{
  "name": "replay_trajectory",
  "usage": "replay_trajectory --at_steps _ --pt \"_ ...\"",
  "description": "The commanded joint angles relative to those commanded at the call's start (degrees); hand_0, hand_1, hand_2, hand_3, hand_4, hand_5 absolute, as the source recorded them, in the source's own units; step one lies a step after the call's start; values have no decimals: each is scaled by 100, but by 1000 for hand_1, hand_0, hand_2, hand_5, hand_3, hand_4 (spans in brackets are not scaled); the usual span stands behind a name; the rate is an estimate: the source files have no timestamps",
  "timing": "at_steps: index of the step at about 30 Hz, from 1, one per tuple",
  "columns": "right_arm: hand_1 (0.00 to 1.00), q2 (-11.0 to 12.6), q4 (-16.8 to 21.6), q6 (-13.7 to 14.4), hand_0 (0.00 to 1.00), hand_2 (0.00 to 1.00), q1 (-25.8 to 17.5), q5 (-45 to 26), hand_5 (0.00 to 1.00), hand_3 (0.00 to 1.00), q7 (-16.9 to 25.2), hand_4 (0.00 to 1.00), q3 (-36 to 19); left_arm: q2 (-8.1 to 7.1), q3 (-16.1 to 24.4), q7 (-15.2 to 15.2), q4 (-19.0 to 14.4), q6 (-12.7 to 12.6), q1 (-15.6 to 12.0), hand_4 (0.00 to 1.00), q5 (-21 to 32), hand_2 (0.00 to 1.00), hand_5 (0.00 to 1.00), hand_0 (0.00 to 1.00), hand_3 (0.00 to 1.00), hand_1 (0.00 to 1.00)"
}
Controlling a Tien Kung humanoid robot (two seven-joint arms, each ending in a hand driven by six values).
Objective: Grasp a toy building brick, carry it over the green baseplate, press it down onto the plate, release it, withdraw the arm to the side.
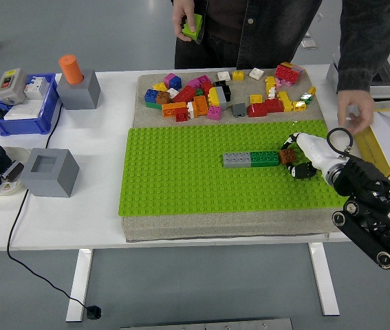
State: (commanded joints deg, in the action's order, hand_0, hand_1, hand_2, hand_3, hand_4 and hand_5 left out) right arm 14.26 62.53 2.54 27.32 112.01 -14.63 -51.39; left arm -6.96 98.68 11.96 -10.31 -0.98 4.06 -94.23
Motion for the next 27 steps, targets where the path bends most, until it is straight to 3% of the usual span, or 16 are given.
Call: replay_trajectory --at_steps 19,20,27 --pt "846 -98 -107 29 795 907 -25 -2 2 606 25 564 -53 -8 4 1 0 0 -11 699 -19 633 239 656 638 639" --pt "847 -100 -110 30 796 908 -26 -2 64 654 26 491 -53 -8 3 1 0 1 -12 696 -19 633 241 656 638 639" --pt "848 -113 -126 42 796 909 -30 0 80 684 37 510 -66 -8 32 -6 0 -16 -14 694 -52 632 241 656 637 638"
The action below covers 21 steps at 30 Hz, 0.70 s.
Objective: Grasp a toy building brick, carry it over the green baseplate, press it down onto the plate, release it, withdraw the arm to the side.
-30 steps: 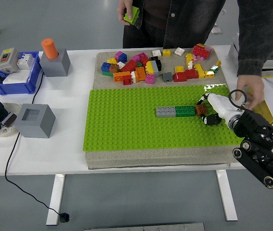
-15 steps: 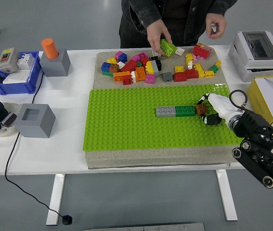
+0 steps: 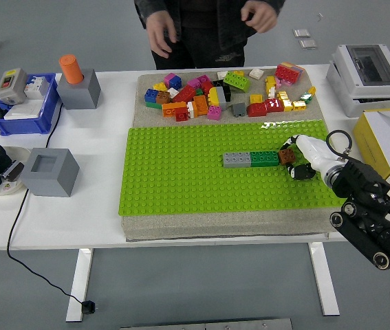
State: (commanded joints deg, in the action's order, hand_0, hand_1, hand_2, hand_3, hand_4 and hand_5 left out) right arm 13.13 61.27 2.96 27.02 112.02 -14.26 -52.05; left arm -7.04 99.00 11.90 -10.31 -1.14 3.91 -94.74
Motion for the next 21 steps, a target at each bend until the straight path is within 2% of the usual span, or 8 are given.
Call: replay_trajectory --at_steps 21 --pt "849 1 32 9 797 911 7 -13 97 727 22 552 -31 -6 23 -22 0 -25 16 691 -29 633 245 656 637 639"
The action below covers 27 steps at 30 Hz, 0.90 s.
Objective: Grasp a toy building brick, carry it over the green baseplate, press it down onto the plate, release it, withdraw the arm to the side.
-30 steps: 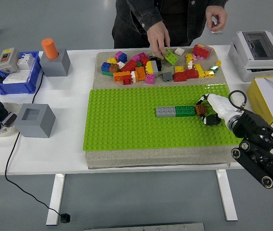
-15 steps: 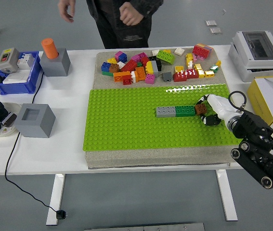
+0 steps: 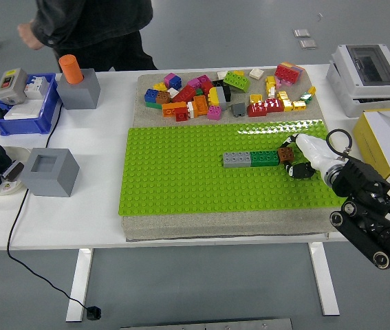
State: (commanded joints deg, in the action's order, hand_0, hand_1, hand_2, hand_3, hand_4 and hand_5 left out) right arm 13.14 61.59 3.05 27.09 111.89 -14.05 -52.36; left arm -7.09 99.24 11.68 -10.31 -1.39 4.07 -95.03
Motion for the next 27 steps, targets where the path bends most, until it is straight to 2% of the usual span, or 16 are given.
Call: replay_trajectory --at_steps 13,19,20,27 --pt "850 15 -1 -19 798 916 -9 7 124 742 -4 586 10 0 -5 -1 0 8 9 687 4 637 243 656 636 639" --pt "851 28 5 -41 798 917 -14 11 125 742 -10 590 18 1 16 -4 0 -3 12 686 -24 623 242 656 633 640" --pt "853 32 7 -43 798 916 -16 13 128 746 -10 597 19 1 20 -5 0 -6 13 686 -28 596 241 656 618 640" --pt "853 46 14 -49 801 919 -22 9 121 756 0 606 25 0 28 -12 0 -15 12 685 -38 596 239 656 619 640"
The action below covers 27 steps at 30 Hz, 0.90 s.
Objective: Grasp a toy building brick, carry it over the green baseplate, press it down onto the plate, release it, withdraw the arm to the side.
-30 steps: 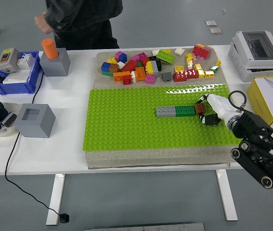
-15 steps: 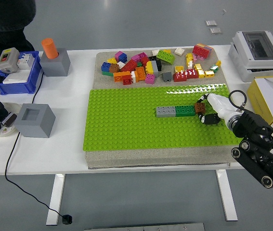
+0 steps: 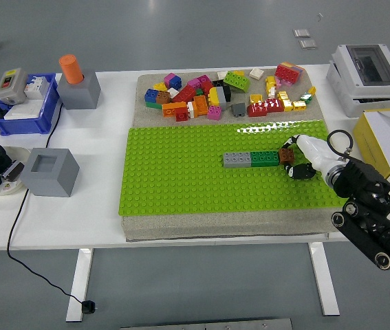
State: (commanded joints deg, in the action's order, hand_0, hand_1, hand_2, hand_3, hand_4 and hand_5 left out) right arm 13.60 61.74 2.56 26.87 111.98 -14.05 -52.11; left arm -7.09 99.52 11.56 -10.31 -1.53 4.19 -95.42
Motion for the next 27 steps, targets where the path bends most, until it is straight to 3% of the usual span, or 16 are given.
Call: replay_trajectory --at_steps 20,27 --pt "857 7 19 1 804 925 -3 -5 100 790 28 650 -12 0 -11 -11 0 -1 4 685 8 599 239 656 619 641" --pt "858 177 378 -69 805 925 -61 -112 97 794 -7 659 -23 7 -26 -11 0 4 -5 685 26 599 240 656 618 641"
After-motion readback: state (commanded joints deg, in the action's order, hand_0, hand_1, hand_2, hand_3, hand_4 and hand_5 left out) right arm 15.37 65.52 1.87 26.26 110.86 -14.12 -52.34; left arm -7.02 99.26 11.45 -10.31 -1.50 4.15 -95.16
